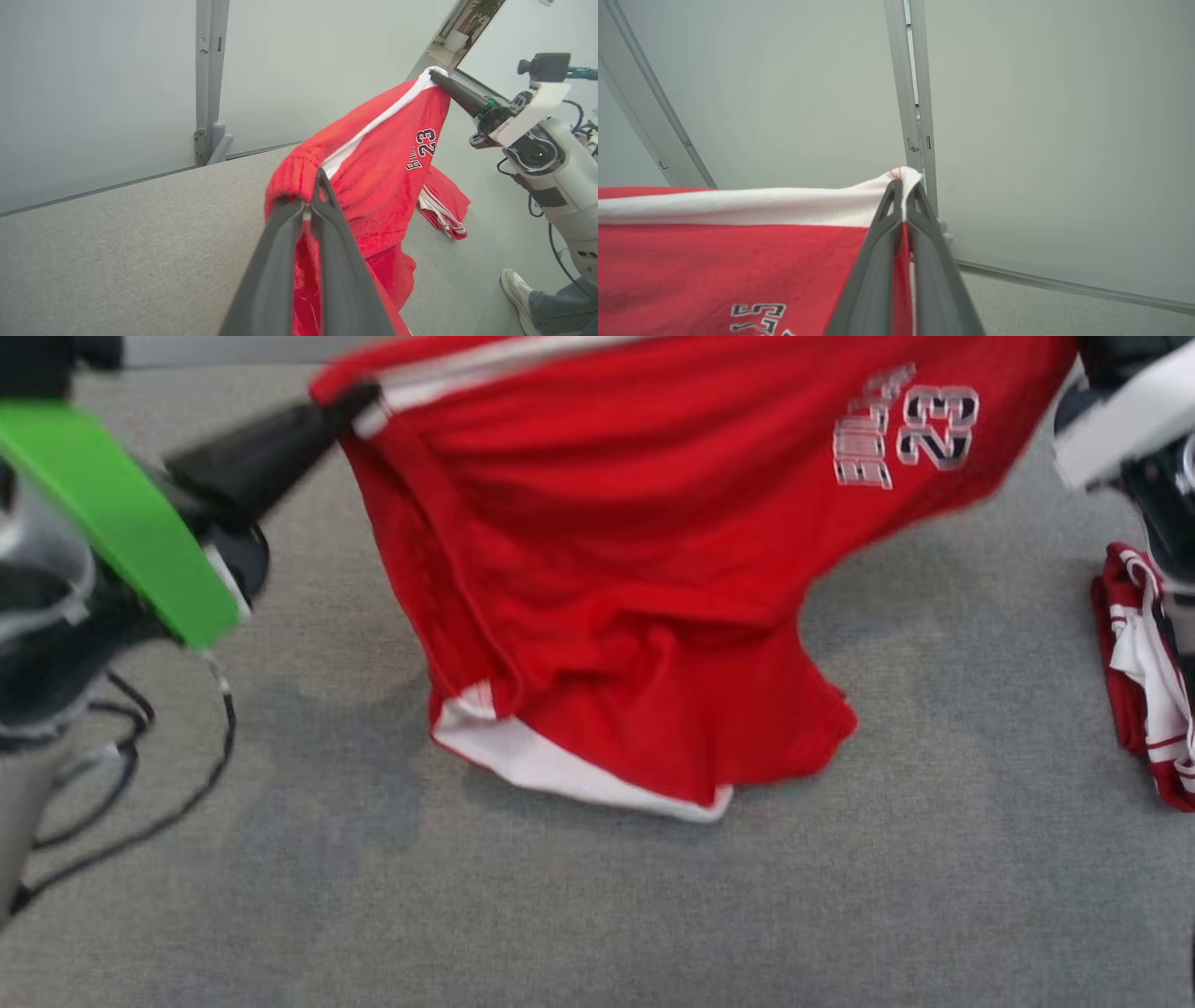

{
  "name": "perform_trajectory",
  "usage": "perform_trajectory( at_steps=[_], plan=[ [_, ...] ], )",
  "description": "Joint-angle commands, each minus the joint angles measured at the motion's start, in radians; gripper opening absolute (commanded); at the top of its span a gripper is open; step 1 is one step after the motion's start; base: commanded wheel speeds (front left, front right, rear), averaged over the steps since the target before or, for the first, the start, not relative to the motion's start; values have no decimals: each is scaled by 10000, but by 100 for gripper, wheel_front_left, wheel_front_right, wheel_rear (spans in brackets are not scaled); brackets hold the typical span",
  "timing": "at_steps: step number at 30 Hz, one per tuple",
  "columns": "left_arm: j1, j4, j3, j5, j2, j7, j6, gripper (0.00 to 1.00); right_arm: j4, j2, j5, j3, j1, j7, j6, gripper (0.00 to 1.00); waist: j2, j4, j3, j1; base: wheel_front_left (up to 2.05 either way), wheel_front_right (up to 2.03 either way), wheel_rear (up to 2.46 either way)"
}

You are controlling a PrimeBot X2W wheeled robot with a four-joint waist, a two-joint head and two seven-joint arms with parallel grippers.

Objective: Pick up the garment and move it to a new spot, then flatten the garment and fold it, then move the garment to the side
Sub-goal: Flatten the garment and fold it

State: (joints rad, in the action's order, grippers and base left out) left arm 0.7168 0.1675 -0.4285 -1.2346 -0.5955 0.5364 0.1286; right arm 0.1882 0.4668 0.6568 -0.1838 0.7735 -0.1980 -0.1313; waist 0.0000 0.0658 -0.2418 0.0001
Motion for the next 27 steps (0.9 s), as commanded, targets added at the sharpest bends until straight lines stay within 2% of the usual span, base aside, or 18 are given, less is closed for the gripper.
perform_trajectory(
  at_steps=[1,6,7,9,12,15,18,20,27],
  plan=[
    [998,-487,81,105,3,262,-75,0,152,-463,-342,186,768,-69,12,0,0,-600,-1626,-1,0,0,0],
    [3972,-2482,211,724,475,521,-216,0,1163,-2005,-2055,968,3286,549,12,0,0,-1037,-2879,-1,0,0,0],
    [5031,-3335,340,1154,734,128,-285,0,1615,-2596,-2822,1478,4286,1181,12,0,0,-1177,-3243,-1,0,0,0],
    [6063,-4160,448,1791,916,-548,-347,0,2005,-3167,-3520,2037,5275,1853,12,0,0,-1311,-3607,-1,0,0,0],
    [7271,-5274,505,2686,1228,-1826,-301,0,2454,-3715,-4284,2723,6518,2895,18,0,0,-1475,-4083,-1,0,0,0],
    [8011,-6102,381,3429,1384,-3162,-157,0,2863,-3996,-4578,2797,7192,3722,18,0,0,-1586,-4363,-1,0,0,0],
    [7880,-6615,25,3491,1578,-4085,-3,0,3247,-4100,-4465,2185,6899,4110,15,0,0,-1633,-4419,-1,0,0,0],
    [7462,-6471,-646,3438,1488,-4430,32,0,3384,-4093,-4348,1612,6299,4276,15,0,0,-1645,-4370,-1,0,0,0],
    [4713,-4926,-2959,2078,-146,-5367,27,0,2777,-3559,-3523,246,2797,4599,10,0,0,-1656,-3853,-1,0,0,0]
  ],
)
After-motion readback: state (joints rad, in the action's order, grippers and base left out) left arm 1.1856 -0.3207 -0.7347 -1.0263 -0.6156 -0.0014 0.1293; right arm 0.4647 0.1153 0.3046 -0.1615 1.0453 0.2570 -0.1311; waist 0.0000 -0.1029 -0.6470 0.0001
